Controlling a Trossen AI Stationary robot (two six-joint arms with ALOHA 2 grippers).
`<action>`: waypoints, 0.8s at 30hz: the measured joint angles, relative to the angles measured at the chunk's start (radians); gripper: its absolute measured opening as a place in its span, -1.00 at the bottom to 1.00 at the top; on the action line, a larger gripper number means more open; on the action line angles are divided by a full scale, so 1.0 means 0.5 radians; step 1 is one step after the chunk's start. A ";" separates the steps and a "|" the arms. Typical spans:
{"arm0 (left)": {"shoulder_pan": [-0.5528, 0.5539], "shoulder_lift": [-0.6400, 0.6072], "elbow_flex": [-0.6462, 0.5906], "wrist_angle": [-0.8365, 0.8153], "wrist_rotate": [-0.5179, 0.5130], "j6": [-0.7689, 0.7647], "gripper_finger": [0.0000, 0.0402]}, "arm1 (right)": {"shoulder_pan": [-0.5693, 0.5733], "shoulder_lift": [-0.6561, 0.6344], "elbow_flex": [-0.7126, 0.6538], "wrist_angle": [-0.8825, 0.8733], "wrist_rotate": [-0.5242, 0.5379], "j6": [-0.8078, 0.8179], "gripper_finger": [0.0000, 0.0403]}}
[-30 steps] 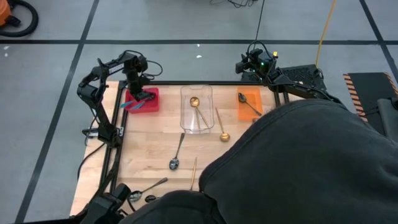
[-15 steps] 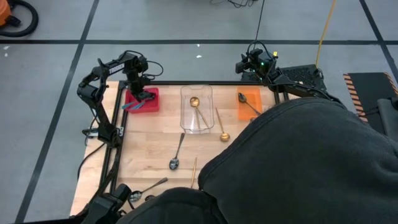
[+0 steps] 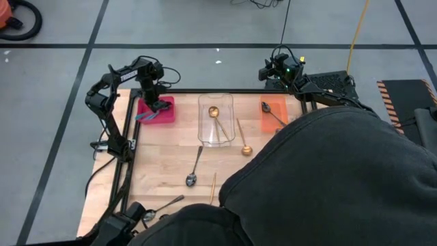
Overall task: Sort silverware by color (type)
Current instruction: Put the blue spoon into the red bin
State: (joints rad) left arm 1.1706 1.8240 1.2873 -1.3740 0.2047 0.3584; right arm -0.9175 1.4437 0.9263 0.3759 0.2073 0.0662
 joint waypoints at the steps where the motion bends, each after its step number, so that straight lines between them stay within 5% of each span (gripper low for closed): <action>1: 0.006 0.002 0.000 0.007 0.000 -0.010 -0.93 | 0.000 0.000 0.000 0.000 0.000 0.000 -0.43; 24: 0.014 0.004 0.000 0.095 -0.094 0.055 -0.85 | 0.000 0.000 0.000 -0.008 0.000 -0.001 -0.43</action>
State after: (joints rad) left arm 1.1778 1.8259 1.2873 -1.3265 0.1578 0.3860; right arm -0.9176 1.4437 0.9264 0.3718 0.2073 0.0658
